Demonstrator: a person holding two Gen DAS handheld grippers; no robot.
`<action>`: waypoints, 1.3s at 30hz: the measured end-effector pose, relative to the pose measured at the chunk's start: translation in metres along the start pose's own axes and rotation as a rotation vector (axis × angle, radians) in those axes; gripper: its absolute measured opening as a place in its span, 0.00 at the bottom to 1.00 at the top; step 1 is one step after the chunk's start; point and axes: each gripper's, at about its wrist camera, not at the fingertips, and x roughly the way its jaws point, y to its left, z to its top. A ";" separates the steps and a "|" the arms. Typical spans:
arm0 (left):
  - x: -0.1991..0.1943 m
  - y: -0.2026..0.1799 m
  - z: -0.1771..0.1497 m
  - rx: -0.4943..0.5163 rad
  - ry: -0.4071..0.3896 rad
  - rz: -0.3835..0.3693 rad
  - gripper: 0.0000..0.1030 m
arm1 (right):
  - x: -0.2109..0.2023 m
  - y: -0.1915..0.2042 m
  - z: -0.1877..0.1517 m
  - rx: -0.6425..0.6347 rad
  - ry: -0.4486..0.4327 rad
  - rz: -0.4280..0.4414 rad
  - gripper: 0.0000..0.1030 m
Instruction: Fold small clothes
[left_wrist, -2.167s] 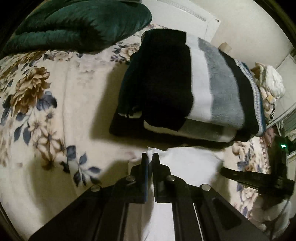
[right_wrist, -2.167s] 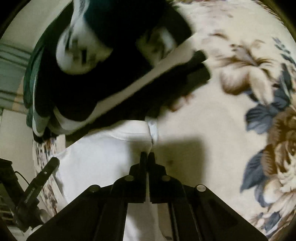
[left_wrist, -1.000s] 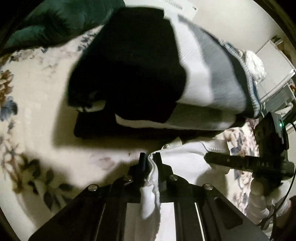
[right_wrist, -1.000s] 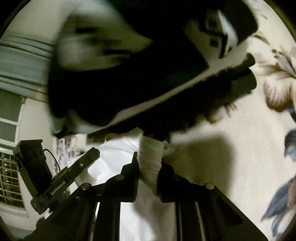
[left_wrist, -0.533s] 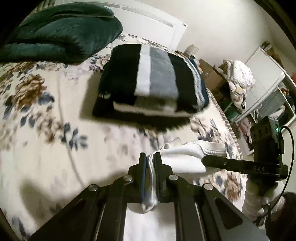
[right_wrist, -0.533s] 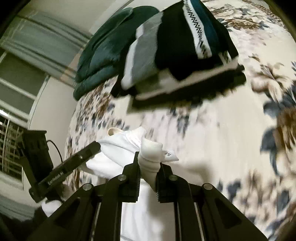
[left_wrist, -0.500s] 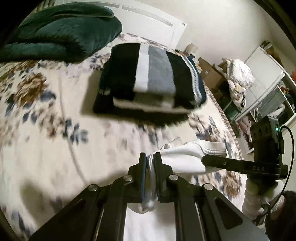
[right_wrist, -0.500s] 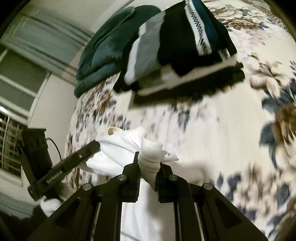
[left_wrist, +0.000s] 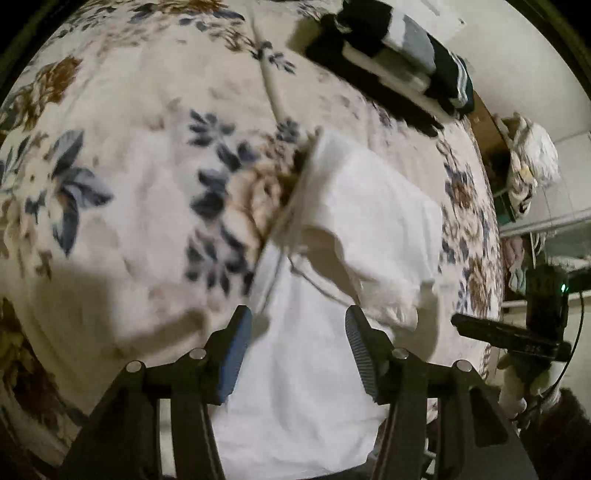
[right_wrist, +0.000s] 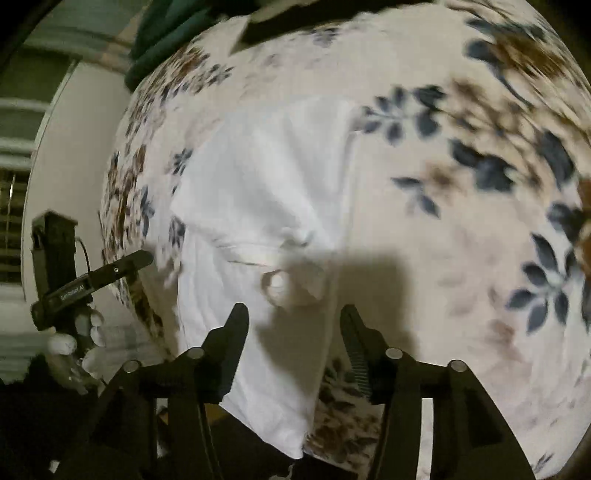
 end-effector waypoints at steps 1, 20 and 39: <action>-0.001 0.000 0.007 0.000 -0.015 -0.002 0.49 | -0.004 -0.010 0.004 0.045 -0.023 0.007 0.54; 0.109 -0.034 0.129 0.128 -0.002 -0.191 0.18 | 0.069 -0.063 0.125 0.285 -0.042 0.301 0.24; 0.106 -0.001 0.190 -0.034 0.049 -0.185 0.37 | 0.049 -0.037 0.203 0.337 -0.051 0.068 0.44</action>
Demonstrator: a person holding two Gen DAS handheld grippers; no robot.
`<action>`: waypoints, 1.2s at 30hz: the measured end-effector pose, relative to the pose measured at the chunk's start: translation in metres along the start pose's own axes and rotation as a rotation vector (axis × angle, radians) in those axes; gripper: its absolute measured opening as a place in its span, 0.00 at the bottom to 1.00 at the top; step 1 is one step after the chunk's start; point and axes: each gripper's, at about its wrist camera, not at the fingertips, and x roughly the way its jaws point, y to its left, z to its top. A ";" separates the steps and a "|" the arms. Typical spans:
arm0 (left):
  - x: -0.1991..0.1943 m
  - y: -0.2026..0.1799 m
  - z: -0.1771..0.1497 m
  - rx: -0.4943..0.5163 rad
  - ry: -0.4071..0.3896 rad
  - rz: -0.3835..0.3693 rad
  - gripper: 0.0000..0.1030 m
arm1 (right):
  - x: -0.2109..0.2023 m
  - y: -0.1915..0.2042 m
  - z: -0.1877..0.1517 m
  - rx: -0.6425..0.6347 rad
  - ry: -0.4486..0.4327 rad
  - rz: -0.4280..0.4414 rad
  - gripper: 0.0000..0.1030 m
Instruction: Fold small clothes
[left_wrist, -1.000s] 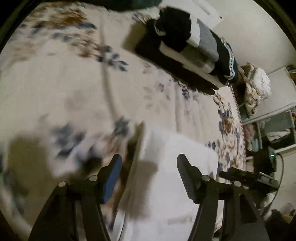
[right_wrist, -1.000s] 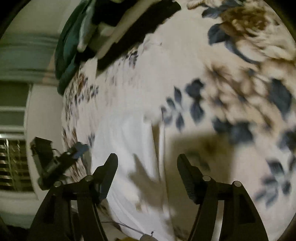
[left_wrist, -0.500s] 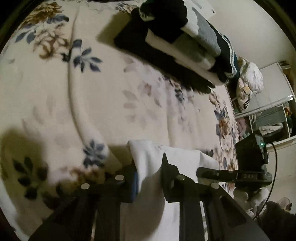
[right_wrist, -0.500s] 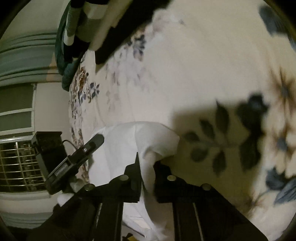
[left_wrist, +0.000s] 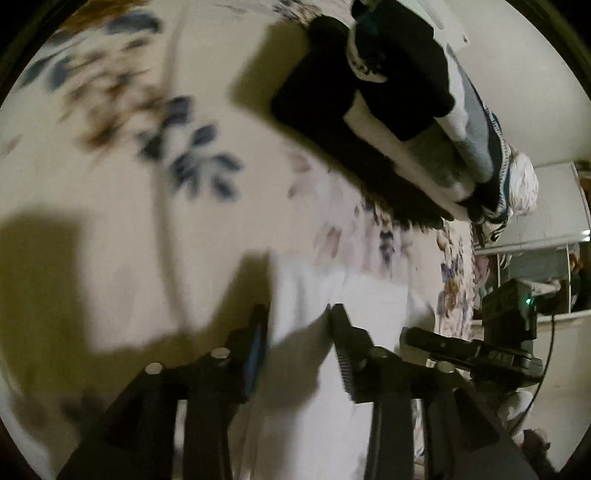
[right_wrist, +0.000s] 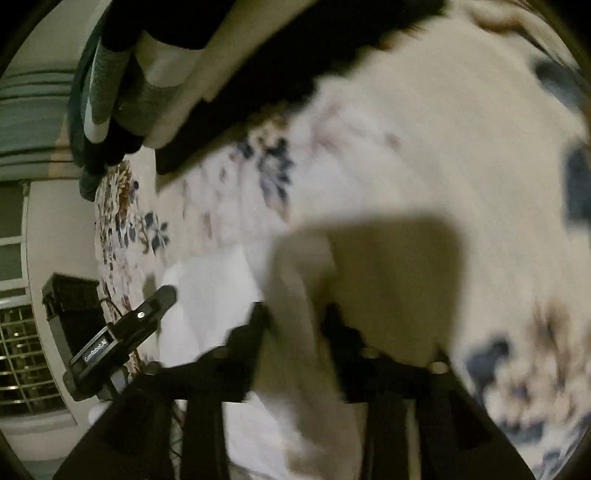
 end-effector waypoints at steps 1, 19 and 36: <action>-0.008 0.002 -0.008 -0.017 -0.010 -0.005 0.45 | -0.006 -0.006 -0.010 0.011 -0.002 0.020 0.48; -0.038 -0.013 -0.107 -0.164 -0.203 0.119 0.05 | -0.014 -0.050 -0.137 0.330 -0.200 0.155 0.08; -0.067 0.012 -0.149 -0.154 -0.069 0.129 0.54 | -0.045 -0.052 -0.178 0.219 -0.087 0.040 0.59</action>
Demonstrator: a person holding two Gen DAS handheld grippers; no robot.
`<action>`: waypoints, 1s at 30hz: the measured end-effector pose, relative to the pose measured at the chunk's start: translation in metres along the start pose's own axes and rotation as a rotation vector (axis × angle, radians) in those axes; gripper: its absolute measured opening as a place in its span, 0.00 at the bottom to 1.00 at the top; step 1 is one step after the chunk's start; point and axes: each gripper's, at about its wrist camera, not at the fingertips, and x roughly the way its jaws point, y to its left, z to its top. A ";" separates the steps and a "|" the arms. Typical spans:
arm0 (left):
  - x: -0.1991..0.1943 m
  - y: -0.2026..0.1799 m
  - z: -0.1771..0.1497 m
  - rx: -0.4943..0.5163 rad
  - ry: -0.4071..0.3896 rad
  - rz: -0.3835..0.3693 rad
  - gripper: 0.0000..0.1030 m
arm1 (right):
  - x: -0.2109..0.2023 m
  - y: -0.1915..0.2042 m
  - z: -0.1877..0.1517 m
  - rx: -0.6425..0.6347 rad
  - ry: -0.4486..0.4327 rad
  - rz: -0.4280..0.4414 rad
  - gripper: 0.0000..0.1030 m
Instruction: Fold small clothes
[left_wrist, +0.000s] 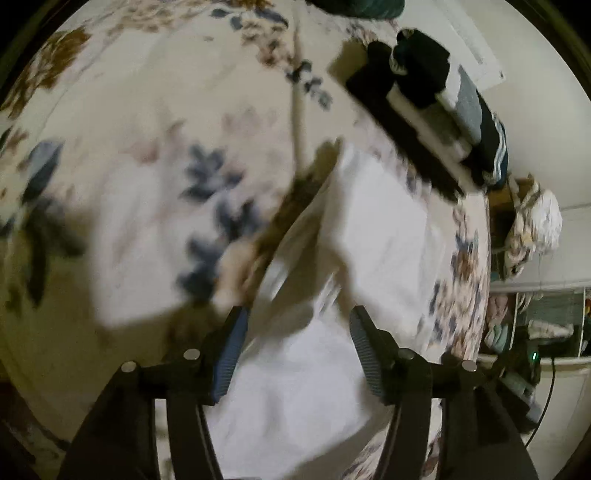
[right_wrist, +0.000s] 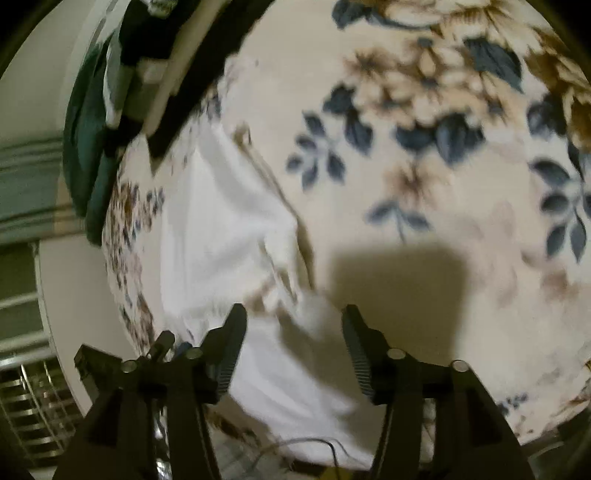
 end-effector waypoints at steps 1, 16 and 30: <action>-0.003 0.008 -0.012 0.017 0.030 0.013 0.54 | 0.000 -0.004 -0.005 -0.004 0.021 -0.002 0.59; 0.014 0.065 -0.156 0.043 0.171 0.124 0.38 | 0.034 -0.113 -0.117 -0.042 0.258 -0.130 0.54; -0.026 0.053 -0.187 -0.011 0.071 0.083 0.00 | 0.004 -0.110 -0.138 -0.140 0.183 -0.261 0.00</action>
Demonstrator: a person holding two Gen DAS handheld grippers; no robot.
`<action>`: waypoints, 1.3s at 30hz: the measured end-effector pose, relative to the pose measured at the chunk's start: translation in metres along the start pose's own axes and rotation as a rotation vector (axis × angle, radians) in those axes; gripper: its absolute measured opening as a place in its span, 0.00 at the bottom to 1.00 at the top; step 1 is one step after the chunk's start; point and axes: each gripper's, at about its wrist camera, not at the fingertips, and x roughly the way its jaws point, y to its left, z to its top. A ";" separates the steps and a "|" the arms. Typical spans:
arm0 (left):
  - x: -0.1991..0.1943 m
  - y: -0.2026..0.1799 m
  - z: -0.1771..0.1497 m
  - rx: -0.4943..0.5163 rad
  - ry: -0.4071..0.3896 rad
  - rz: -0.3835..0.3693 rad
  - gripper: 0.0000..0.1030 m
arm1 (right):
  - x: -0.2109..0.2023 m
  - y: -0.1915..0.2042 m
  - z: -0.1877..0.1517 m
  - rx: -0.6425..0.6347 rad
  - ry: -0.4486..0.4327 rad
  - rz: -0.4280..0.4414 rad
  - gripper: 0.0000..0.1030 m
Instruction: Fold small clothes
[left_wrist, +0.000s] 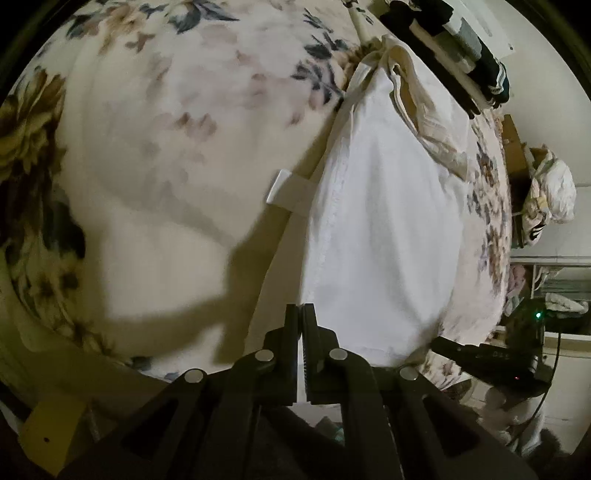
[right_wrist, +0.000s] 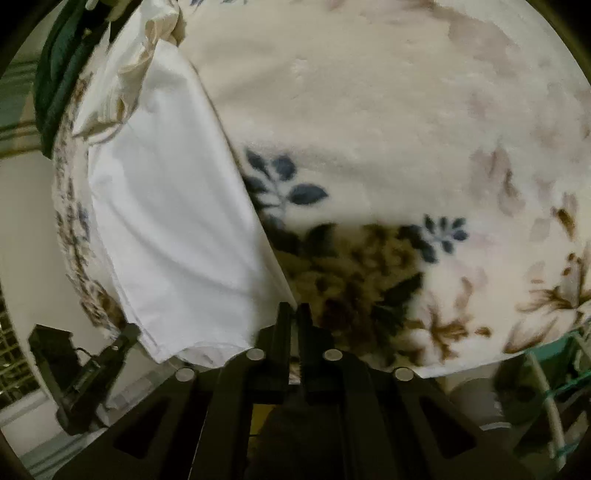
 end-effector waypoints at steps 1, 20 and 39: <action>0.002 0.002 0.000 0.001 0.000 0.013 0.00 | 0.002 -0.001 0.000 0.000 0.005 -0.019 0.00; 0.029 0.019 -0.006 -0.067 0.046 0.018 0.35 | 0.036 -0.019 -0.006 0.064 0.070 0.076 0.04; 0.048 0.013 -0.007 0.011 0.024 -0.084 0.66 | 0.045 -0.016 0.007 0.038 0.092 0.200 0.59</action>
